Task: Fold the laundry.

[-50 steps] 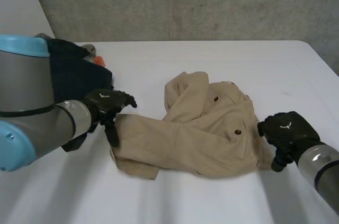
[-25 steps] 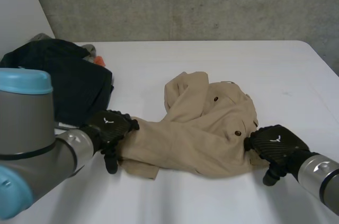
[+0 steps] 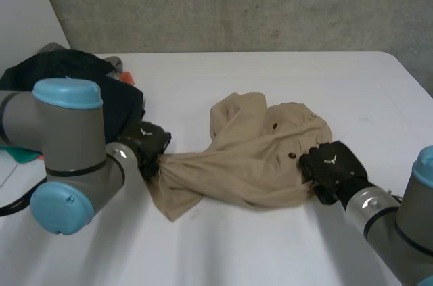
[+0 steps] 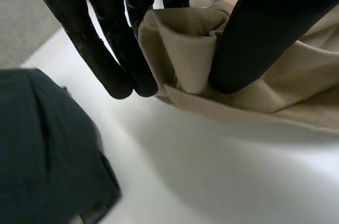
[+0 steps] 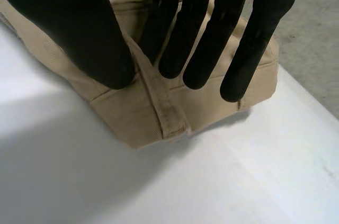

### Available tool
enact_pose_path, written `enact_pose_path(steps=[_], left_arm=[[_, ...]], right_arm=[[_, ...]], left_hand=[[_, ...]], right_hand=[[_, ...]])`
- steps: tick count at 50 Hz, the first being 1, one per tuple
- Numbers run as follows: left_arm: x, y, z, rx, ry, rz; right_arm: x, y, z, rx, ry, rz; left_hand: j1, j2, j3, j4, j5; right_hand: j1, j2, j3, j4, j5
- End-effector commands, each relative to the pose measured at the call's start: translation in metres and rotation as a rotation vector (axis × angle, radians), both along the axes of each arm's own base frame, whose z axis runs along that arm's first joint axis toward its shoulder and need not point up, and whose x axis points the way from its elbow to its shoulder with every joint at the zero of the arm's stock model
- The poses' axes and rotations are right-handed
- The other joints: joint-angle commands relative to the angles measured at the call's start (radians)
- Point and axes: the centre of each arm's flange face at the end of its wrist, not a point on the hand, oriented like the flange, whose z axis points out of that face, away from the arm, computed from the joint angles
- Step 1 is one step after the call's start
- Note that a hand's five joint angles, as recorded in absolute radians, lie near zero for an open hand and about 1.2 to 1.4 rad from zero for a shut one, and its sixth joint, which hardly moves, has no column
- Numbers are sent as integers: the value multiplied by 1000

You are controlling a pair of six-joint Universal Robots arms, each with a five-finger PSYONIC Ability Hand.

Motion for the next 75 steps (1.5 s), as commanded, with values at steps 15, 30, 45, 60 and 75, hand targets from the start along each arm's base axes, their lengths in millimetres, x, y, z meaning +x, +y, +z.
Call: enact_pose_path(steps=[15, 30, 45, 60, 75], left_arm=[[40, 85, 267, -453, 535, -5], [32, 49, 318, -559, 670, 11], [-15, -117, 153, -341, 512, 104], [-31, -169, 106, -494, 521, 127], [4, -81, 158, -436, 303, 147]], right_arm=[[-24, -32, 283, -509, -383, -85], [14, -62, 313, -465, -615, 4], [68, -148, 166, -348, -549, -168], [118, -182, 84, -638, -362, -208], [57, -116, 135, -165, -210, -46]], left_hand=[[281, 210, 222, 208, 252], [281, 210, 222, 208, 252], [281, 210, 222, 208, 252], [-941, -1012, -1000, -1014, -970], [-941, -1012, -1000, -1014, -970]], right_hand=[[316, 220, 222, 215, 268], [316, 220, 222, 215, 268], [316, 220, 222, 215, 268], [-906, -1002, -1000, -1007, -954], [-906, -1002, -1000, -1007, -954]])
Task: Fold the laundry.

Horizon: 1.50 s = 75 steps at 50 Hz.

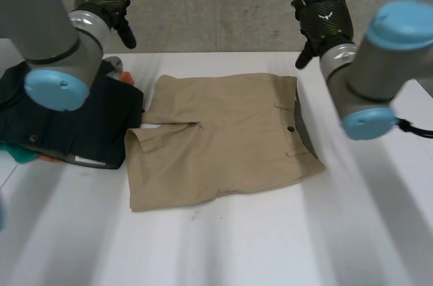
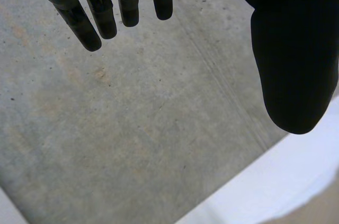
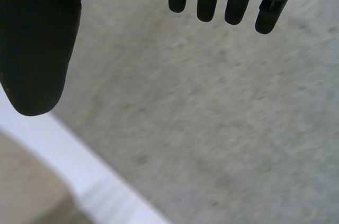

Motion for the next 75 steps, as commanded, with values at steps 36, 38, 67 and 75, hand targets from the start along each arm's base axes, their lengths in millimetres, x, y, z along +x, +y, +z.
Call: enact_pose_path(steps=[36, 38, 67, 75], left_arm=[[40, 164, -175, 636, -405, -123], [36, 161, -177, 614, -404, -130], [32, 142, -72, 409, -313, -94], [25, 128, -63, 455, -259, -76]], right_arm=[[-71, 98, -142, 338, 388, 276], [-72, 93, -142, 323, 373, 254], [-76, 117, -106, 472, 252, 218], [-56, 105, -138, 517, 205, 199]], left_hand=[[598, 582, 580, 589, 562], [820, 805, 802, 812, 784], [1206, 1190, 1188, 1197, 1170], [1206, 1190, 1188, 1197, 1170]], right_hand=[[899, 916, 912, 911, 897], [1150, 1167, 1164, 1162, 1148], [336, 353, 349, 348, 334], [391, 409, 405, 403, 390]])
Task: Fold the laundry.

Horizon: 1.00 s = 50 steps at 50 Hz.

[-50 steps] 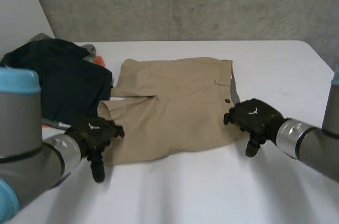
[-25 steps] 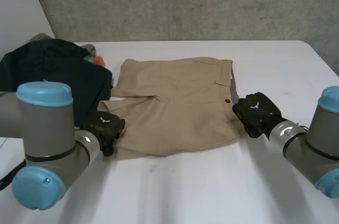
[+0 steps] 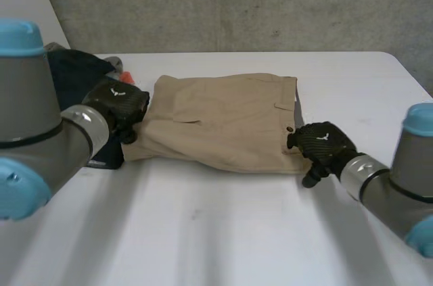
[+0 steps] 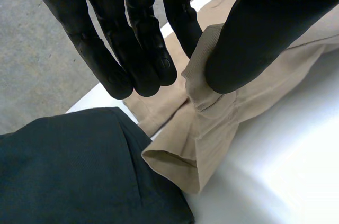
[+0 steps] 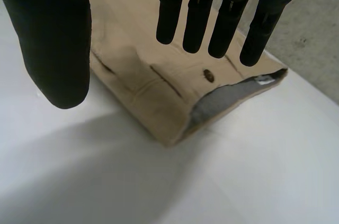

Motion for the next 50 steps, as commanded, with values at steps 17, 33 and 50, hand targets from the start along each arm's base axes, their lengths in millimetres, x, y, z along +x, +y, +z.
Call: enact_pose_path(steps=[17, 33, 50], left_arm=[[21, 65, -28, 397, -203, -124], [7, 74, -35, 367, -315, -244], [-6, 40, -3, 370, -16, -9]], right_arm=[[-35, 29, 51, -65, 245, -38], [-43, 35, 51, 100, 398, 81], [-18, 8, 47, 104, 181, -29]], left_hand=[[239, 201, 211, 203, 238], [239, 201, 211, 203, 238], [-935, -973, -963, -971, -935]], right_hand=[[861, 876, 872, 874, 898], [861, 876, 872, 874, 898], [861, 876, 872, 874, 898]])
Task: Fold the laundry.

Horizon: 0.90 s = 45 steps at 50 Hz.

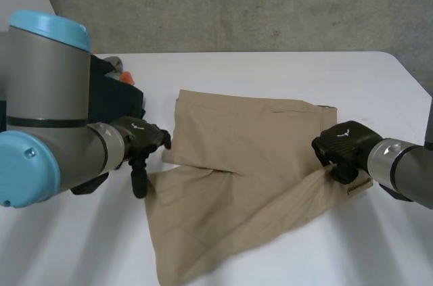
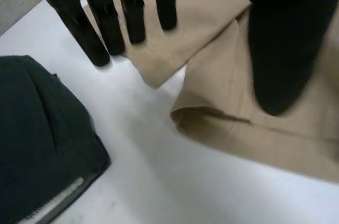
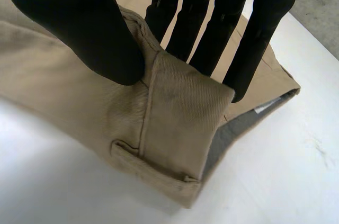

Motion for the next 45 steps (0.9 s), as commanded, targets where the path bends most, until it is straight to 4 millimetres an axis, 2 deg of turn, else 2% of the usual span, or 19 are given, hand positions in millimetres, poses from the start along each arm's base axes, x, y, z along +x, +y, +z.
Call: enact_pose_path(steps=[1, 3, 7, 11, 15, 18, 25, 28, 30, 31, 33, 37, 39, 41, 42, 45], left_arm=[[9, 25, 19, 86, 138, 90], [10, 36, 21, 106, 154, 88], [10, 69, 17, 148, 152, 29], [5, 92, 8, 170, 128, -19], [-2, 107, 2, 154, 120, -47], [-7, 107, -4, 134, 116, -42], [-19, 106, -32, 159, 47, -31], [-25, 108, -42, 173, 27, -46], [-28, 107, -47, 172, 19, -45], [-31, 103, -50, 157, 15, -38], [-32, 100, -52, 135, 12, -23], [-30, 91, -53, 107, 3, 15], [-27, 91, -52, 129, 1, 3], [-25, 97, -50, 156, -6, -32], [-23, 106, -47, 193, -19, -81], [-20, 118, -45, 251, -57, -170]], right_arm=[[3, -2, -1, -18, -53, -27], [4, -5, -2, -28, -69, -37], [4, -7, -3, -25, -108, -73], [4, -10, -2, -24, -143, -113], [2, -14, -2, -35, -169, -141], [2, -14, -4, -29, -174, -147], [-3, -15, -7, -27, -173, -167], [-5, -14, -8, -24, -170, -179], [-6, -13, -9, -21, -166, -179], [-7, -11, -8, -19, -164, -182], [-9, -11, -7, -19, -165, -185], [-18, -11, -1, -30, -164, -206], [-22, -5, -1, -14, -118, -182], [-24, 6, -5, 24, -45, -125], [-27, 20, -10, 66, 53, -38], [-37, 37, -17, 118, 214, 97]], left_hand=[[-93, -168, -185, -176, -180], [-99, -174, -191, -182, -186], [-93, -168, -185, -176, -181], [-73, -147, -165, -155, -160], [-52, -127, -144, -135, -139], [-49, -124, -141, -132, -137], [21, -53, -71, -61, -66], [170, 96, 79, 88, 83], [393, 318, 301, 310, 306], [731, 657, 639, 649, 644], [1062, 987, 970, 979, 975], [1087, 1012, 995, 1004, 999], [1087, 1012, 995, 1004, 999], [1087, 1012, 995, 1004, 999], [1087, 1012, 995, 1004, 999], [1087, 1012, 995, 1004, 999]], right_hand=[[284, 219, 215, 202, 208], [284, 219, 215, 202, 208], [284, 219, 215, 202, 208], [284, 219, 215, 202, 208], [284, 219, 215, 202, 208], [284, 219, 215, 202, 208], [284, 219, 215, 202, 208], [284, 219, 215, 202, 208], [284, 219, 215, 202, 208], [284, 219, 215, 202, 208], [284, 219, 215, 202, 208], [284, 219, 215, 202, 208], [284, 219, 215, 202, 208], [284, 219, 215, 202, 208], [284, 219, 215, 202, 208], [284, 219, 215, 202, 208]])
